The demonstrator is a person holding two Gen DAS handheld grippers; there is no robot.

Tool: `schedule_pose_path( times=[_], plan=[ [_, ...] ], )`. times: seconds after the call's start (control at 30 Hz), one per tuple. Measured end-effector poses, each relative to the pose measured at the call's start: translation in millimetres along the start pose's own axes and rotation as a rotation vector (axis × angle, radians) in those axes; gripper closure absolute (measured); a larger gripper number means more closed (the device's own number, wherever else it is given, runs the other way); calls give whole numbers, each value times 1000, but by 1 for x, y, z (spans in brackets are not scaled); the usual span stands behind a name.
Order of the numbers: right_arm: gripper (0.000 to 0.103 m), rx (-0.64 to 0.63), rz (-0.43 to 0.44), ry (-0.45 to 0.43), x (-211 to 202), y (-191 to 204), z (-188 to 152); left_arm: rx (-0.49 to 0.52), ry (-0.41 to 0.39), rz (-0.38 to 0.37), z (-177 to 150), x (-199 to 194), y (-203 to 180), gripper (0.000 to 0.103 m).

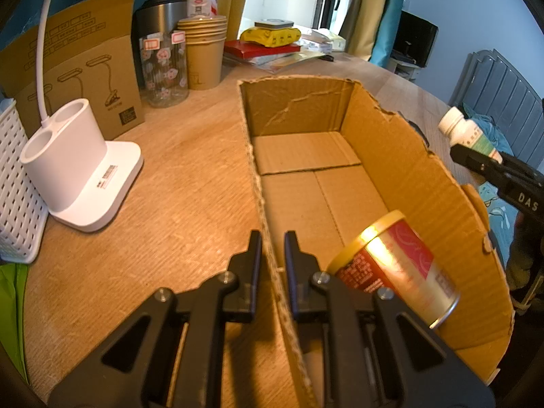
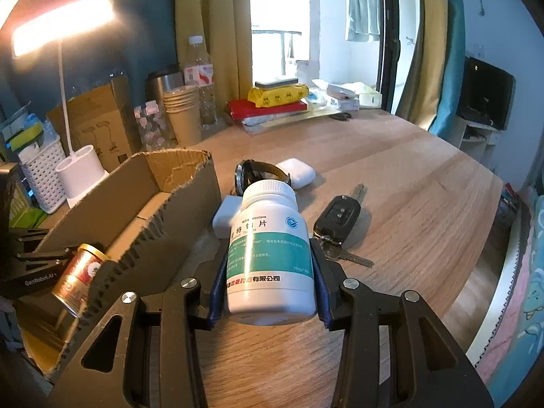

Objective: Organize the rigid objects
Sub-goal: 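Close the right gripper around the white medicine bottle, then lift the medicine bottle with the right gripper and carry it over the box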

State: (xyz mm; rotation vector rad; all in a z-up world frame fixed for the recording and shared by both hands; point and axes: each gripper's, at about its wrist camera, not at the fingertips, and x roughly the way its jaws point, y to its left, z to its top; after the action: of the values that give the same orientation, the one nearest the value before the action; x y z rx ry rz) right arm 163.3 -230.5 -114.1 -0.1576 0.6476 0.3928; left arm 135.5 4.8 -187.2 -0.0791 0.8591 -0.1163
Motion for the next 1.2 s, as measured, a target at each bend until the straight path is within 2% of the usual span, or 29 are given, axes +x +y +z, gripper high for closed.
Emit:
schedule_pose_path(
  times=[0.4,0.7,1.2],
  plan=[
    [58,-85,74,-80,-25,41,24,0,0,0,0,0,0,89],
    [58,-136,119,-89,-22,70,33,0,0,0,0,0,0,89],
    [58,-178,160,-66,-12,95,32,0,0,0,0,0,0,89]
  ],
)
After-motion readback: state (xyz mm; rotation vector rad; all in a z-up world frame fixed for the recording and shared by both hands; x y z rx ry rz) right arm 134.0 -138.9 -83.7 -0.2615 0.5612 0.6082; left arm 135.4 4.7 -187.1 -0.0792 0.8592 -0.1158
